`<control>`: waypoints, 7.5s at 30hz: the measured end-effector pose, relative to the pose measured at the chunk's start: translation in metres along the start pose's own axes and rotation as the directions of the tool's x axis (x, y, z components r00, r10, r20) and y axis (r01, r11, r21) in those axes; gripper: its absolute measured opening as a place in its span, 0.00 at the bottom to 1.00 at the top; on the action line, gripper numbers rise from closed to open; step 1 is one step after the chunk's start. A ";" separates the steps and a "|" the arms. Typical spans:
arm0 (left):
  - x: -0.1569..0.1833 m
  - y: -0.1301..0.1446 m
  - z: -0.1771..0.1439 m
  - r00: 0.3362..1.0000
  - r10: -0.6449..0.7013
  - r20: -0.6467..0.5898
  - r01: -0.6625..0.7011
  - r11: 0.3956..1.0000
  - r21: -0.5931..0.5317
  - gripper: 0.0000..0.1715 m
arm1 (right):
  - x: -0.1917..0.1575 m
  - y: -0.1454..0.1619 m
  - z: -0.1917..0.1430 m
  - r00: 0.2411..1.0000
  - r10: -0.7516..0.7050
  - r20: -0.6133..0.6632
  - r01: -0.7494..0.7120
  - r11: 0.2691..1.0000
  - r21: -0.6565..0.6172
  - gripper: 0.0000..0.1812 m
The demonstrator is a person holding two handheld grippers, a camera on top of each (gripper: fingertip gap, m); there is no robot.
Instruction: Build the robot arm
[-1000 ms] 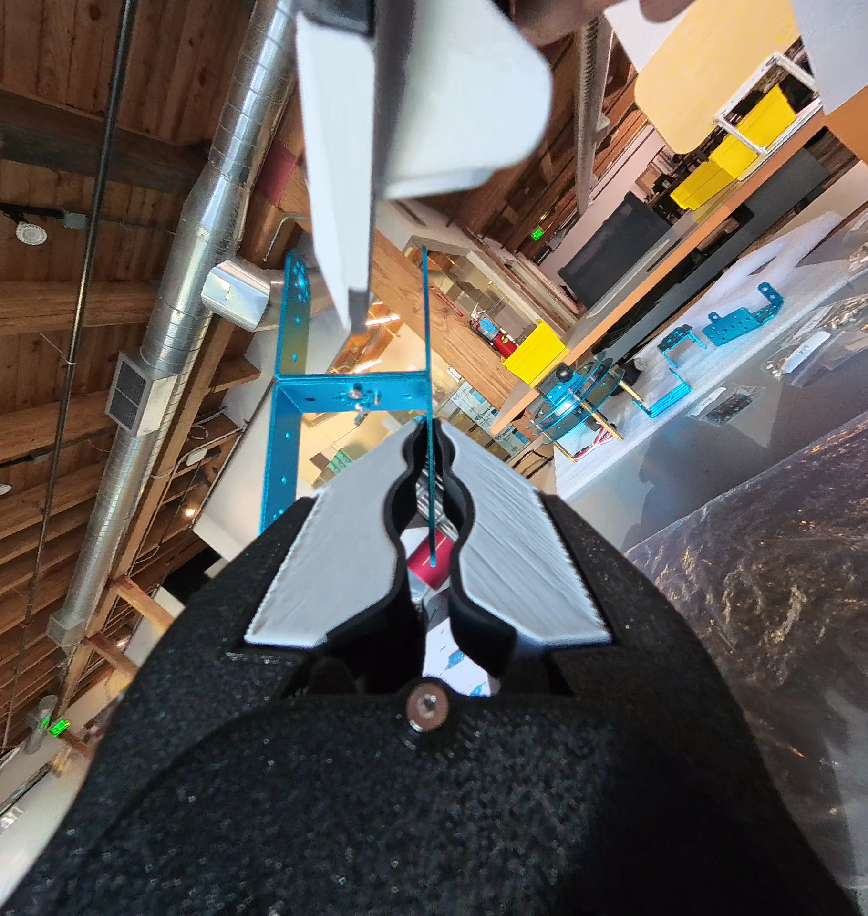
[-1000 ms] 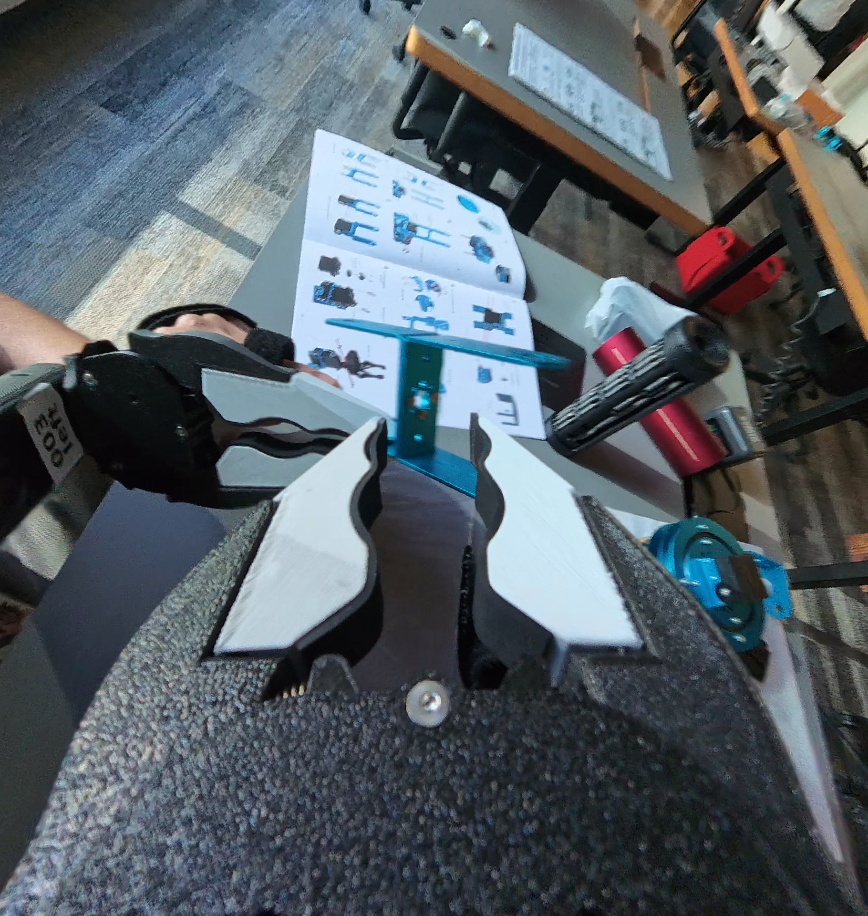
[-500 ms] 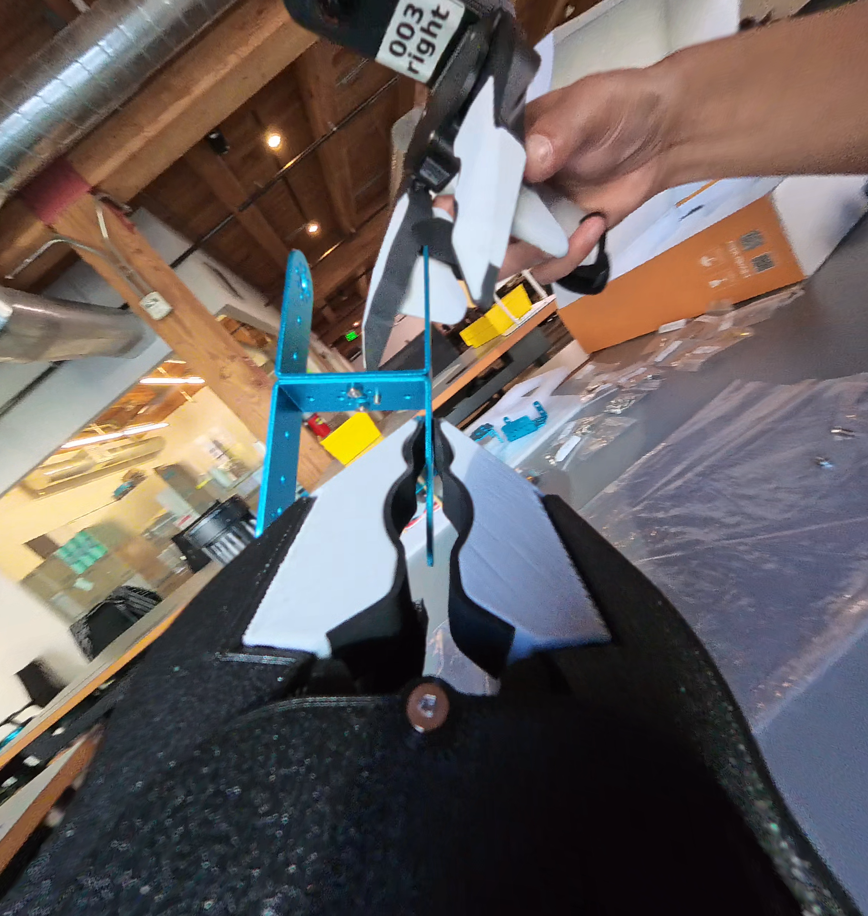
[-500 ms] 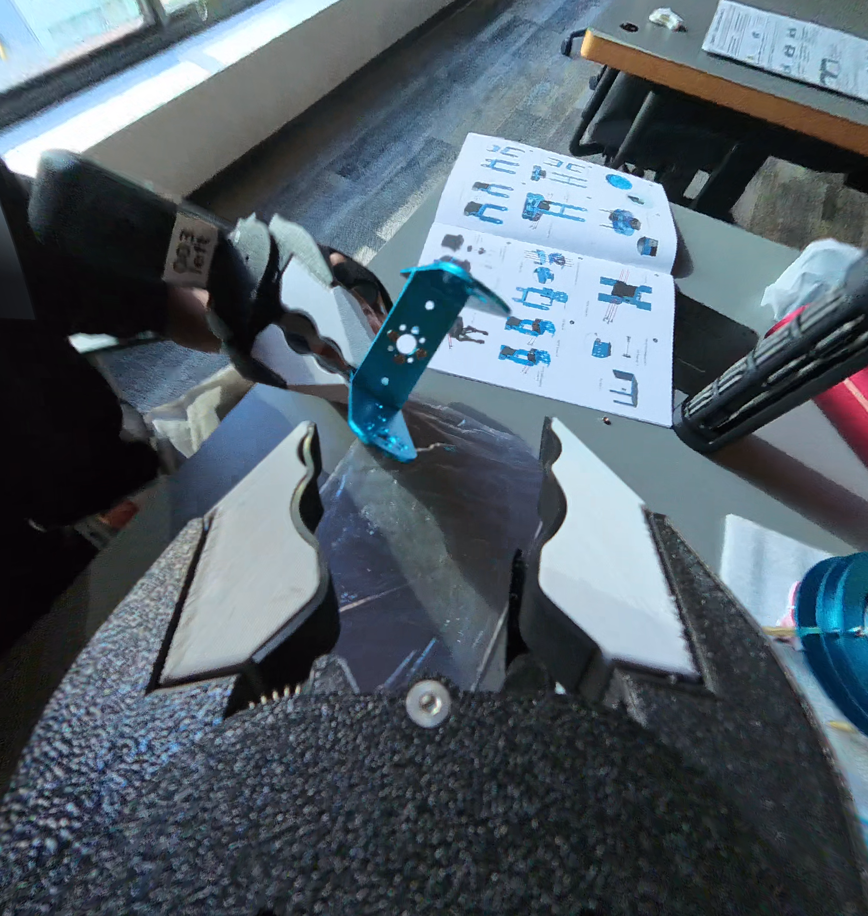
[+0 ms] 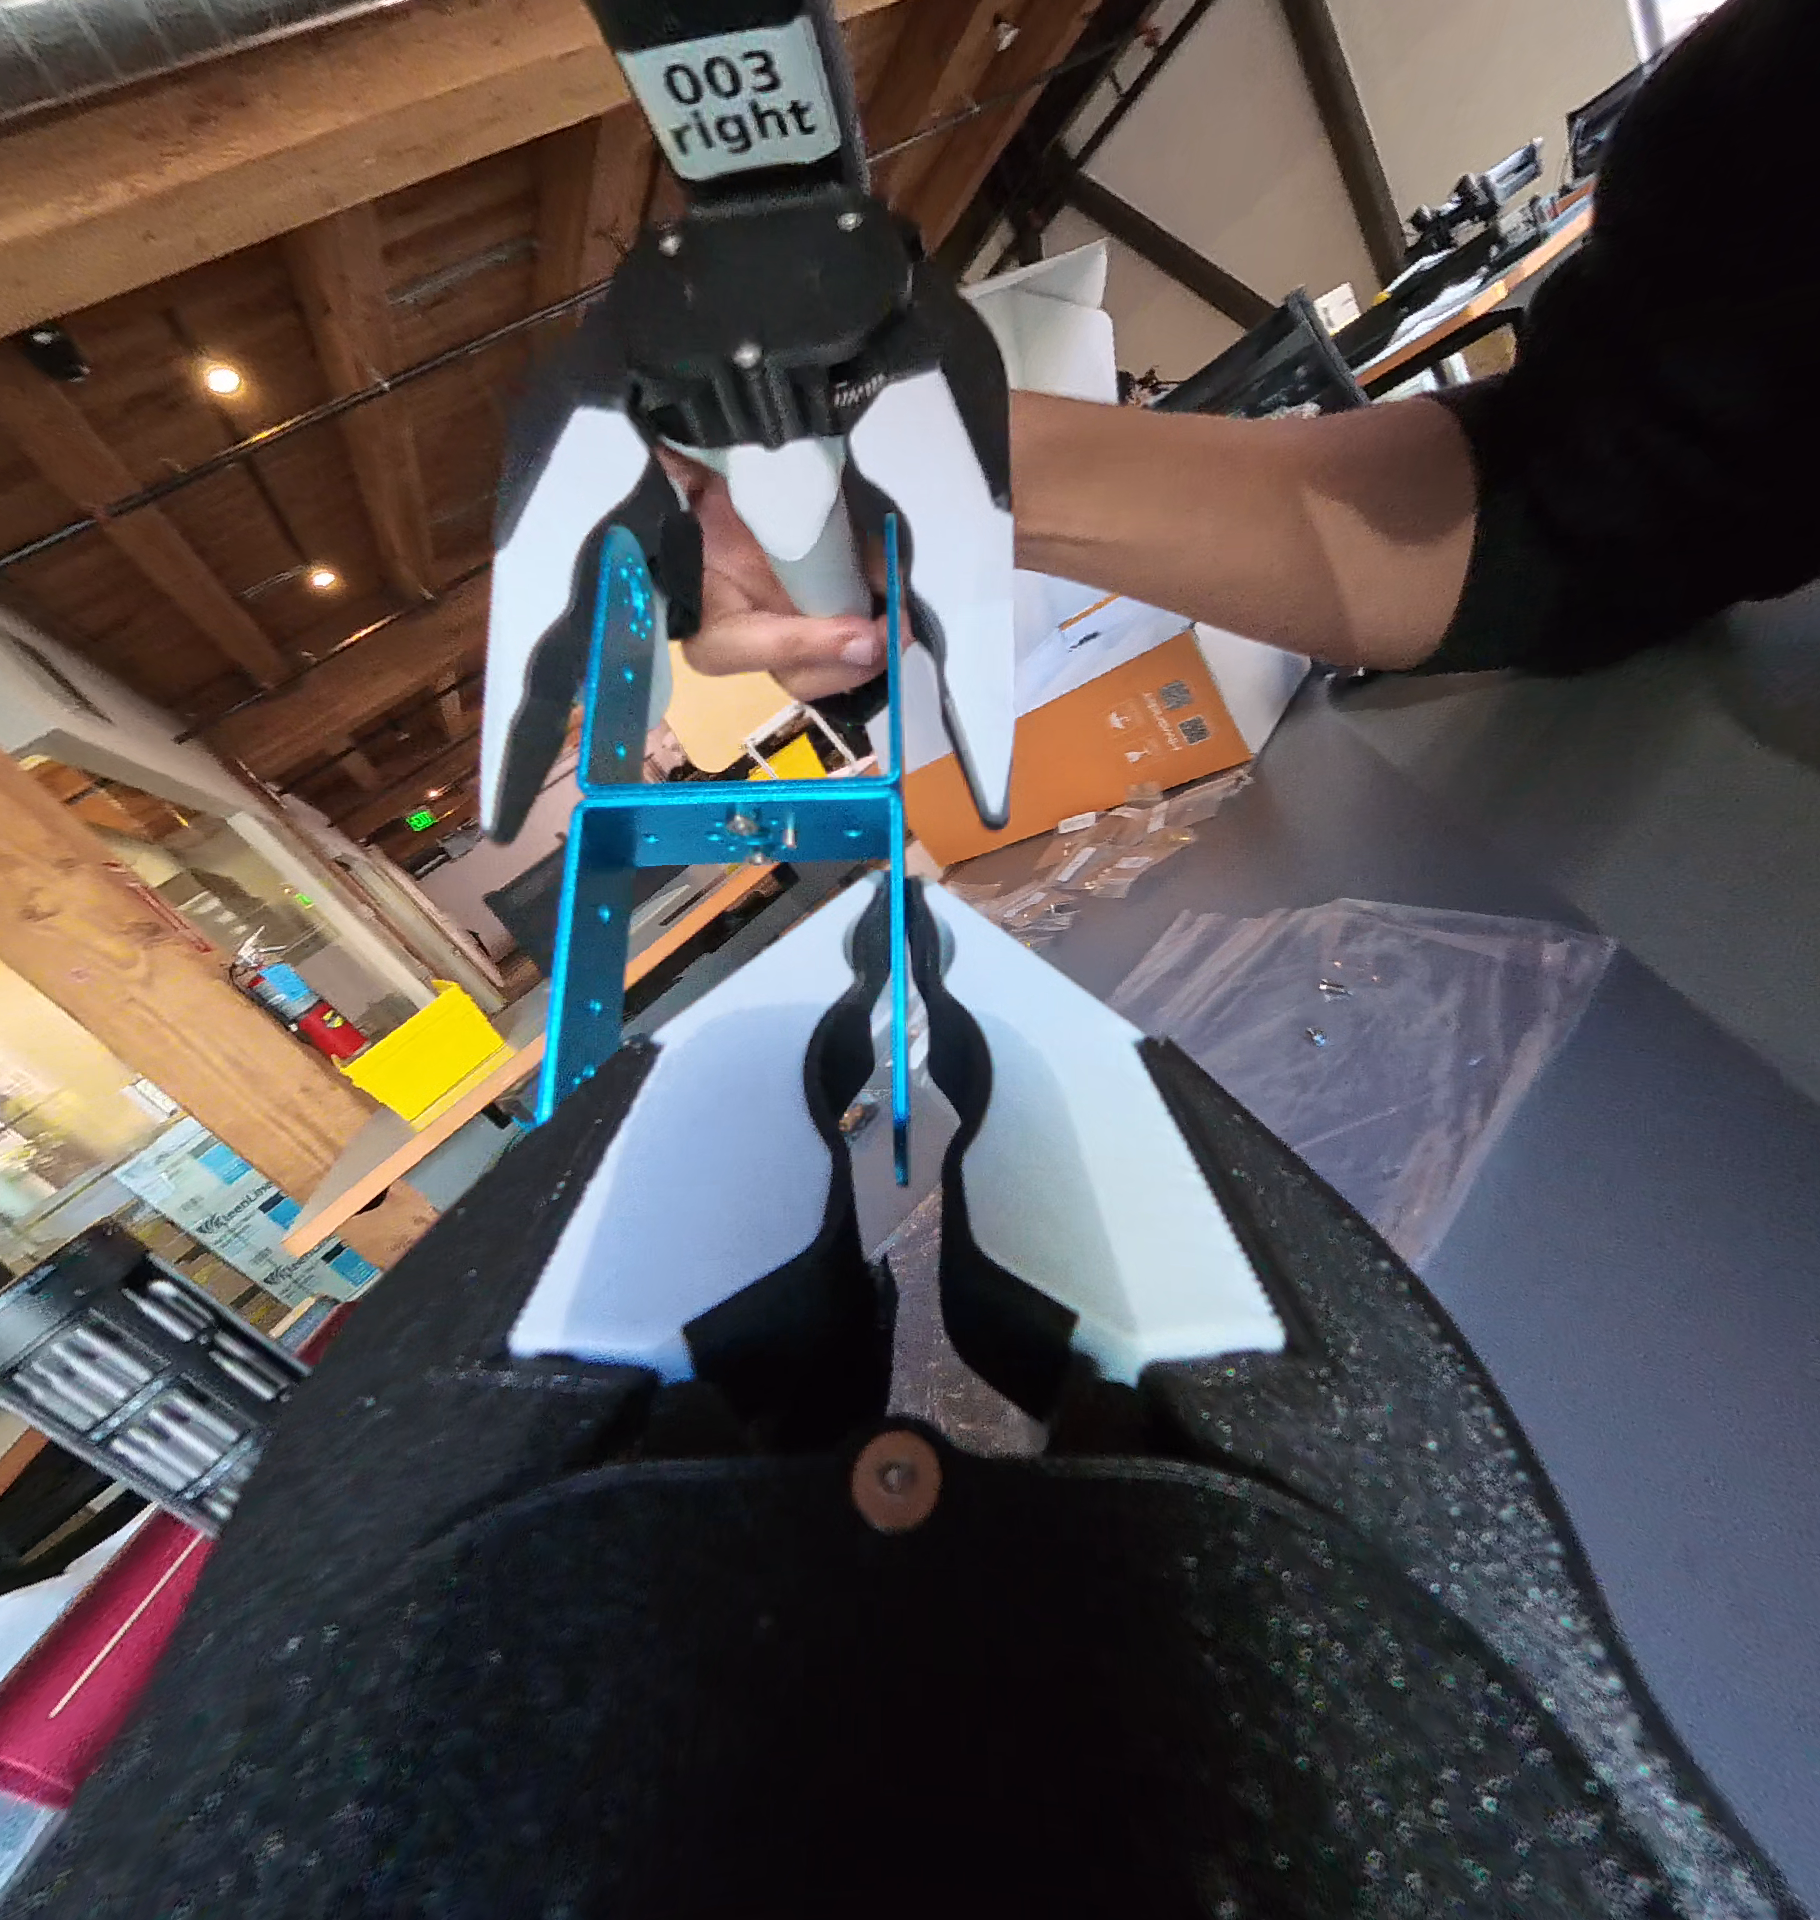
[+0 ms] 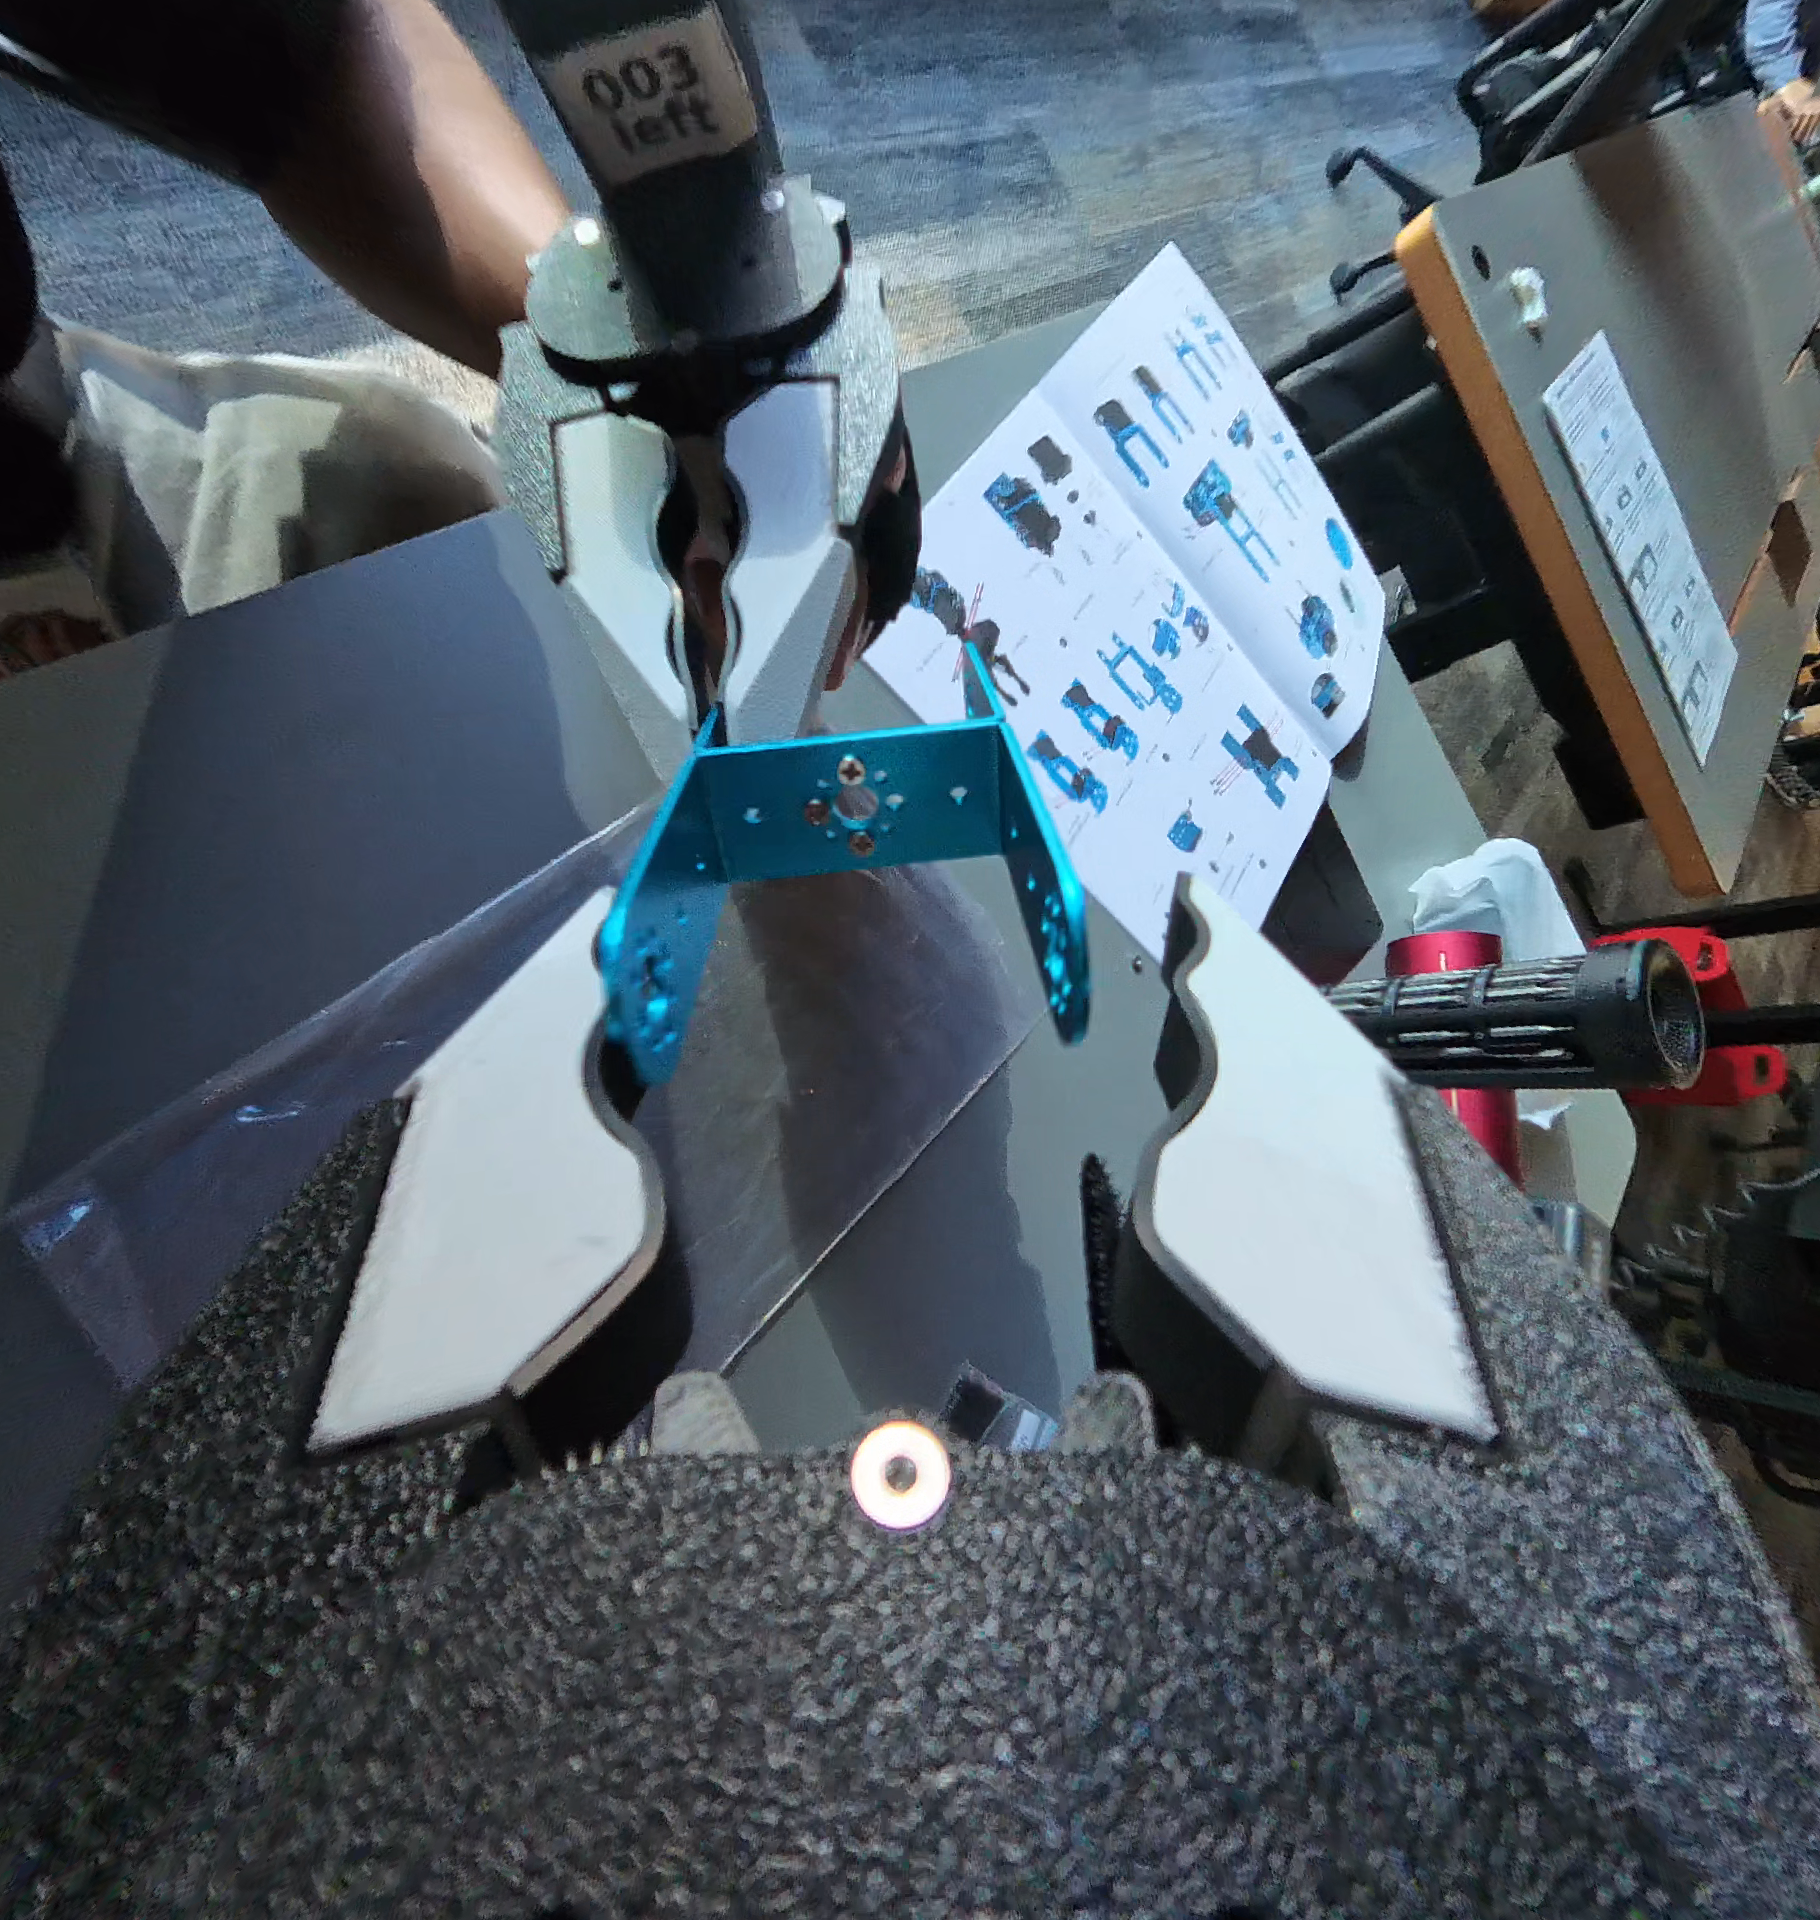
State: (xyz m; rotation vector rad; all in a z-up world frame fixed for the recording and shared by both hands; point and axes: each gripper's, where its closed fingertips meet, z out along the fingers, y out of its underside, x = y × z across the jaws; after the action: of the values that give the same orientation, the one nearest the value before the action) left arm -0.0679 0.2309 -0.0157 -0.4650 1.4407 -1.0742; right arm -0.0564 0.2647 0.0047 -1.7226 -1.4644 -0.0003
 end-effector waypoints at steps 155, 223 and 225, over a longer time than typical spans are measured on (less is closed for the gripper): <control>-0.140 0.269 -0.034 0.833 -0.552 -0.022 0.074 0.152 -0.986 0.12 | -0.052 0.119 0.030 0.676 0.524 0.518 -0.605 0.796 -0.016 0.28; -0.040 0.194 -0.058 0.874 -0.478 -0.084 0.168 0.461 -0.871 0.02 | -0.032 0.096 0.054 0.793 0.488 0.366 -0.508 0.860 -0.046 0.20; -0.042 0.194 -0.060 0.883 -0.463 -0.082 0.162 0.464 -0.871 0.02 | -0.025 0.098 0.056 0.775 0.524 0.354 -0.550 0.835 -0.032 0.20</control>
State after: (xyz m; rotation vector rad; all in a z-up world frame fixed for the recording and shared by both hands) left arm -0.0563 0.3798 -0.1598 -1.3841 2.2147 -0.6397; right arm -0.0130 0.2818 -0.1008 -2.1000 -1.1297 0.6947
